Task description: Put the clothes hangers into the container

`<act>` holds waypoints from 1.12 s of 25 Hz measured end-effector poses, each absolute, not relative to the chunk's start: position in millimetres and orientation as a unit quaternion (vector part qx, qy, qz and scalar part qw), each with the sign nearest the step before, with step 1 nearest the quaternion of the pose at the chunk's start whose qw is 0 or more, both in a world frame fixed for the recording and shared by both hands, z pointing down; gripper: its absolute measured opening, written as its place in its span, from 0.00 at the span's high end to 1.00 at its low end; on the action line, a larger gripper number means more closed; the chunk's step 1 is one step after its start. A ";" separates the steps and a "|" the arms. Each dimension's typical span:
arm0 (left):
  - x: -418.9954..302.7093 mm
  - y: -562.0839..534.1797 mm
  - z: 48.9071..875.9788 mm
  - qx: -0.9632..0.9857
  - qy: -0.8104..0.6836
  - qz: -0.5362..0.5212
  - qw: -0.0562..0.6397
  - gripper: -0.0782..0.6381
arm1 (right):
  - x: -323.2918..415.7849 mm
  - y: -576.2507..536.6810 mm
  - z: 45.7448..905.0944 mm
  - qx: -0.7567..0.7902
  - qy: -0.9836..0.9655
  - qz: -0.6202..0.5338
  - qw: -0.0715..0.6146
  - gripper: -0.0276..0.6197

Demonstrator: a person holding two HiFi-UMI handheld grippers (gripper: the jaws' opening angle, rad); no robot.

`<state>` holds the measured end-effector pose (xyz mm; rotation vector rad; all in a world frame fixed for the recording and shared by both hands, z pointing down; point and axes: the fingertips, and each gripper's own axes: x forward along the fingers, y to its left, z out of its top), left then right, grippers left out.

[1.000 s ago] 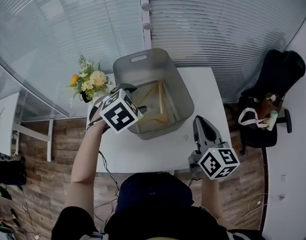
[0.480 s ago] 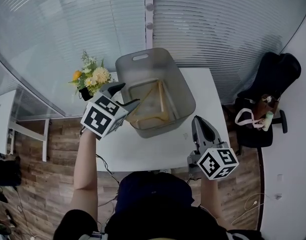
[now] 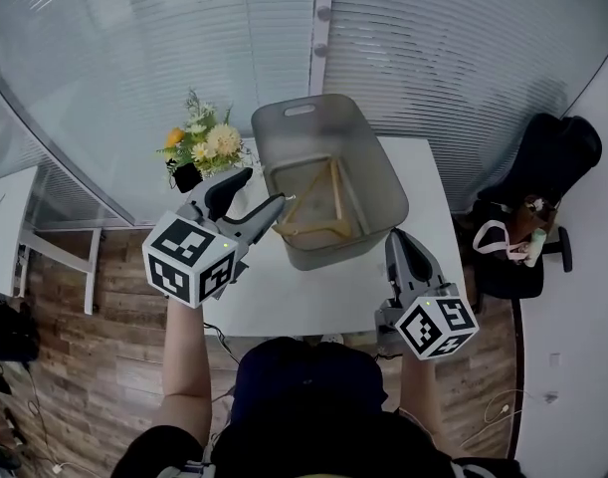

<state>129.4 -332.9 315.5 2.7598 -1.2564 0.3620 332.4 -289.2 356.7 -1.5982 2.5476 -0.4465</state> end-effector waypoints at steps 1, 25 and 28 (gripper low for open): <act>126.7 -328.0 313.0 0.903 -0.413 0.111 0.041 0.54 | 328.1 -288.2 355.8 -0.523 0.838 -0.144 0.052 0.91; 94.0 -264.0 380.8 0.884 -0.456 0.001 0.108 0.88 | 273.6 -278.9 385.9 -0.488 0.867 -0.104 0.024 0.91; 99.7 -260.3 389.5 0.881 -0.462 0.023 0.096 0.88 | 272.1 -276.5 392.4 -0.480 0.870 -0.109 0.010 0.91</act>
